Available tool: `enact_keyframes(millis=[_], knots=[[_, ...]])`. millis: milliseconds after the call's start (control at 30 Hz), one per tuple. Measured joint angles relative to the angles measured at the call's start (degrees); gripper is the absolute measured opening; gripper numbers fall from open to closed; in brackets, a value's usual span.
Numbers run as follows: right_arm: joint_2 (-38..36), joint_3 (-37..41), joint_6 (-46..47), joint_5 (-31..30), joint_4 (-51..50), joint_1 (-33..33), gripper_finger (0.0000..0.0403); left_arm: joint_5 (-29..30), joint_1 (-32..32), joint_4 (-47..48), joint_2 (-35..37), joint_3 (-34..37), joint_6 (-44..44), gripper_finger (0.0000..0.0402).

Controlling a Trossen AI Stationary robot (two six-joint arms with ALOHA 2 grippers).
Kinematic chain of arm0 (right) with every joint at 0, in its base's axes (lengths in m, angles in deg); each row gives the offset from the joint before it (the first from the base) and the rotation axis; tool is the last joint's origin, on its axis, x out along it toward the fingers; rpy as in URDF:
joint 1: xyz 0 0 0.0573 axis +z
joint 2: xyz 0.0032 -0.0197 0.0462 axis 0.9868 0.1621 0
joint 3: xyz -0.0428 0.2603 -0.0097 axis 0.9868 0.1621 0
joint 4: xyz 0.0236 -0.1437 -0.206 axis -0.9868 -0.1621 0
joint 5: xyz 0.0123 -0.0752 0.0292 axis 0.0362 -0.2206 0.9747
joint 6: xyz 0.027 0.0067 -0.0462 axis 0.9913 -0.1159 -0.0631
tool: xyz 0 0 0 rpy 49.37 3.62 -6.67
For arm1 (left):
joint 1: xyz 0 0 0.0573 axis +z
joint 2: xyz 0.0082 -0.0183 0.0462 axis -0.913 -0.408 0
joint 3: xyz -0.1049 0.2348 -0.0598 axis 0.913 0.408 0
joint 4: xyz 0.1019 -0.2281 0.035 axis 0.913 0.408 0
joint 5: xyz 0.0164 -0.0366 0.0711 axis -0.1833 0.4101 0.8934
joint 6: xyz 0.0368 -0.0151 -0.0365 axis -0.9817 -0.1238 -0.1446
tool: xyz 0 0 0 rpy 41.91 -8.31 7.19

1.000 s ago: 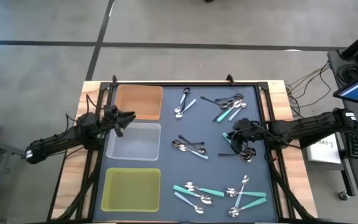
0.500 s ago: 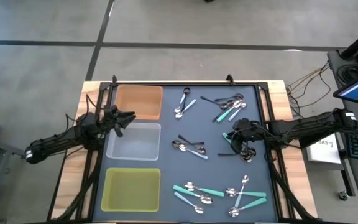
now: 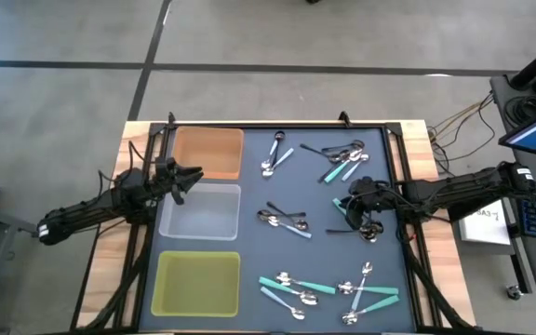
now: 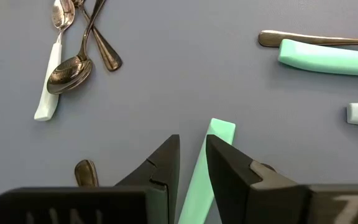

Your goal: Sort silverware by color (type)

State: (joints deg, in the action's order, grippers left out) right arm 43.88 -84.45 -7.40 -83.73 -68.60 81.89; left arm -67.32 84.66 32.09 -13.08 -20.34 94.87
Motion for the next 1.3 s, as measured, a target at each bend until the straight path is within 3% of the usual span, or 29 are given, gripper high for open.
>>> enact_keyframes(millis=[667, 1300], knots=[[0.0, 0.0, 0.0, 0.0, 0.2, 0.0, 0.007, 0.0, 0.0, 0.0, 0.0, 0.0, 0.0, 0.0115], [0.8, 0.0, 3.6, -1.1, 17.7, -0.1, 0.007, 0.0, 0.0, 0.0, 0.0, 0.0, 0.0, 0.0115]])
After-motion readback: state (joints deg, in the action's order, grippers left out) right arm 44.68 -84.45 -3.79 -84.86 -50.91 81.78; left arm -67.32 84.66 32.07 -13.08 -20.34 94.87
